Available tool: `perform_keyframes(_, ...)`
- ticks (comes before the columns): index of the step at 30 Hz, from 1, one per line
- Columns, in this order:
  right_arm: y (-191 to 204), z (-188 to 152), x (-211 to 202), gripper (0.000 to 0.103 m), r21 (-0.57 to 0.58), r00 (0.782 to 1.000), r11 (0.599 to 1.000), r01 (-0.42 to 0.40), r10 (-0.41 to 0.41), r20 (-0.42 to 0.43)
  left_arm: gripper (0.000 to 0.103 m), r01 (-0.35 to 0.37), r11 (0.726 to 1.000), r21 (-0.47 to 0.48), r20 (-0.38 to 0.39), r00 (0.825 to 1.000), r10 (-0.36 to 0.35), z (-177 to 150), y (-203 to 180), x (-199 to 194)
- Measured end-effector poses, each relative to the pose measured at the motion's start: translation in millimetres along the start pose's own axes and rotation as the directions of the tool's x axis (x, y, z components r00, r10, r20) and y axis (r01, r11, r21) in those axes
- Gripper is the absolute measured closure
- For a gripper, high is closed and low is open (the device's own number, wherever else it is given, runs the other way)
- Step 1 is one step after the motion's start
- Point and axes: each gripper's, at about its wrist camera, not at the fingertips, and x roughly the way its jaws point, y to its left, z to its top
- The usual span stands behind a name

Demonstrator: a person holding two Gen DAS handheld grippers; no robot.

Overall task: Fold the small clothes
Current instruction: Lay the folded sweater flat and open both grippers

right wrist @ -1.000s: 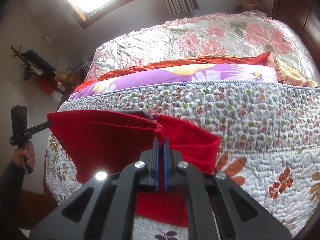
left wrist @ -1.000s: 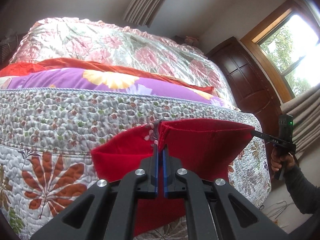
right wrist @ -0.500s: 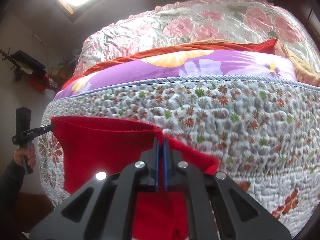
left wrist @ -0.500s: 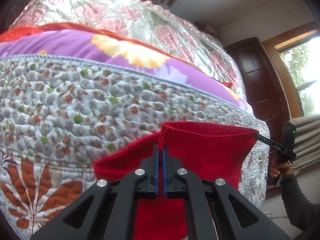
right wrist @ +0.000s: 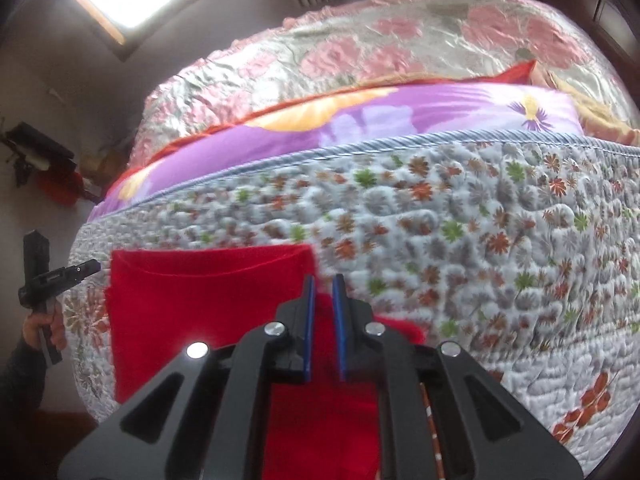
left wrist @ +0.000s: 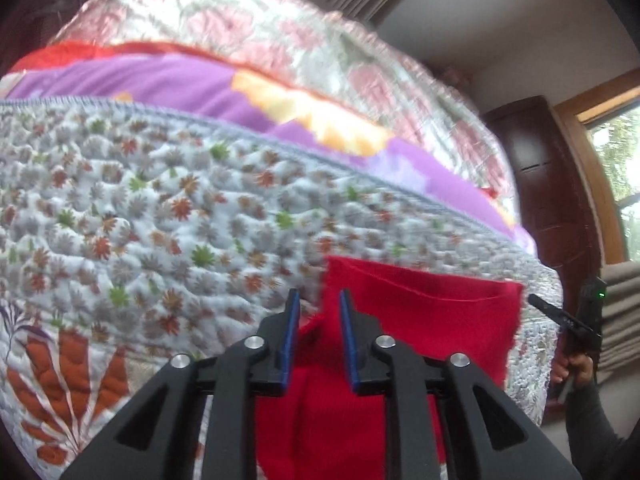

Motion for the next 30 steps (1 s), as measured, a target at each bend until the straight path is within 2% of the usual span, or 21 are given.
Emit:
perform_keyframes(2, 10.1, -6.7, -0.1, 0.093, -0.01, 0.999, 0.999, -0.046, 0.046, -0.003, 0.079, 0.058, 0.998, 0.022, 0.005, 0.998, -0.058, -10.3, -12.1, -3.8)
perform_keyframes(4, 16.5, -11.4, 9.1, 0.093, -0.02, 0.997, 0.997, -0.077, 0.077, -0.031, 0.079, 0.104, 0.994, 0.038, -0.03, 0.994, -0.103, -21.0, -19.5, 7.4)
perform_keyframes(7, 19.7, -17.0, 34.3, 0.093, -0.027, 0.995, 0.998, -0.064, 0.062, -0.08, 0.079, 0.091, 0.995, 0.034, -0.083, 0.993, -0.088, -27.4, -18.7, 33.4)
perform_keyframes(9, 7.9, -17.4, 46.7, 0.101, 0.005, 0.995, 0.999, -0.053, 0.053, -0.088, 0.08, 0.071, 0.997, 0.016, -0.099, 0.993, -0.069, -28.6, -10.9, 47.2)
perform_keyframes(11, -2.4, -15.8, 49.8, 0.103, 0.025, 0.996, 0.999, -0.038, 0.04, -0.084, 0.08, 0.058, 0.998, -0.006, -0.103, 0.993, -0.059, -29.2, -2.5, 55.8)
perform_keyframes(14, -5.5, -15.2, 36.9, 0.1, 0.045, 0.998, 0.998, -0.042, 0.044, -0.054, 0.08, 0.067, 0.998, -0.013, -0.079, 0.995, -0.067, -31.1, -3.5, 47.1)
perform_keyframes(15, -5.3, -17.3, 28.4, 0.096, 0.05, 0.998, 0.998, -0.048, 0.05, -0.043, 0.08, 0.087, 0.996, -0.01, -0.063, 0.994, -0.087, -35.6, -4.9, 36.9)
perform_keyframes(17, -5.0, -28.2, 12.9, 0.096, 0.056, 0.996, 0.996, -0.076, 0.078, -0.033, 0.08, 0.141, 0.99, 0.009, -0.043, 0.989, -0.14, -47.0, -15.1, 18.0)
perform_keyframes(20, 2.2, -53.2, 6.1, 0.096, 0.041, 0.992, 0.994, -0.102, 0.104, -0.066, 0.08, 0.191, 0.981, 0.028, -0.062, 0.98, -0.189, -71.5, -28.0, 9.5)
perform_keyframes(22, 6.1, -68.0, 14.1, 0.096, 0.034, 0.989, 0.994, -0.103, 0.106, -0.099, 0.08, 0.174, 0.984, 0.029, -0.095, 0.981, -0.171, -86.2, -27.9, 18.1)
perform_keyframes(25, -1.5, -83.5, 33.6, 0.098, 0.031, 0.987, 0.998, -0.063, 0.067, -0.145, 0.081, 0.11, 0.994, 0.021, -0.153, 0.983, -0.106, -103.6, -17.2, 42.0)
perform_keyframes(28, -16.5, -86.5, 35.2, 0.102, 0.064, 0.99, 0.997, -0.043, 0.051, -0.132, 0.083, 0.107, 0.994, -0.014, -0.14, 0.984, -0.108, -106.3, -6.7, 46.1)
perform_keyframes(30, -16.2, -89.3, 22.6, 0.094, 0.073, 0.992, 0.996, -0.048, 0.056, -0.111, 0.08, 0.108, 0.994, -0.01, -0.124, 0.986, -0.109, -110.5, -13.8, 37.6)
